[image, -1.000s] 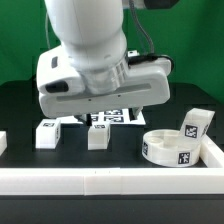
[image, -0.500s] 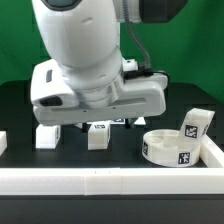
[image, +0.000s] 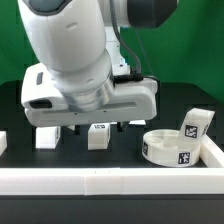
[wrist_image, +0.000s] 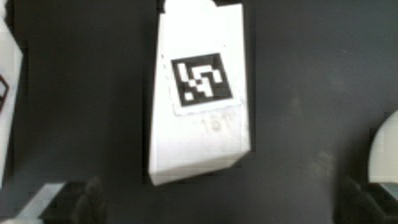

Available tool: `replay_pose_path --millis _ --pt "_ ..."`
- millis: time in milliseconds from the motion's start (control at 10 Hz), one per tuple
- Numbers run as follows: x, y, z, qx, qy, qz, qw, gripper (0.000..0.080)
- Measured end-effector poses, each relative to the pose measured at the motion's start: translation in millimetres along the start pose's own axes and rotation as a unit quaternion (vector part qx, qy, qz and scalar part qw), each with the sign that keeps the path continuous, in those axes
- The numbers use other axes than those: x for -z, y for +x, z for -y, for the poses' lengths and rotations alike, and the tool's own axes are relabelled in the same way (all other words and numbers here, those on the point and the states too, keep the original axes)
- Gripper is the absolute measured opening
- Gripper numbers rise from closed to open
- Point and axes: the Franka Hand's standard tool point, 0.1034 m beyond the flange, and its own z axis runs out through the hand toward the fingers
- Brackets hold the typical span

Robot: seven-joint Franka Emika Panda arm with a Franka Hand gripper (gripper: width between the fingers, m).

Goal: Assemble stool

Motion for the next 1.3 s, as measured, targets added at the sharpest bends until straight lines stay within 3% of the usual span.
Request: replay_pose_path --millis 100,200,300,800,900,1100,1200,1300 --pt "-0.4 1.0 0.2 -0.021 -0.01 -0.006 1.0 0.0649" --pt "-3.0 -1.0 1.7 -0.021 -0.01 0.004 1.0 0.0649" --pt "-8.4 -9.4 0.5 -0.022 -0.007 0.051 0.998 0.0649" --pt "-31.9 -10.8 -8.0 -0.021 -0.001 0.22 0.975 0.0649" --pt "-33.1 -1.6 -7.2 -0.019 -0.004 0.206 0.978 0.0649" --pt "-34.9 -5.9 -5.0 -0.019 -0.004 0.195 0.981 0.0649" --pt "-37.2 -5.7 -5.6 -0.02 -0.004 0.197 0.98 0.0537" --pt "-37.7 -5.5 -5.9 -0.02 -0.004 0.197 0.98 0.0537"
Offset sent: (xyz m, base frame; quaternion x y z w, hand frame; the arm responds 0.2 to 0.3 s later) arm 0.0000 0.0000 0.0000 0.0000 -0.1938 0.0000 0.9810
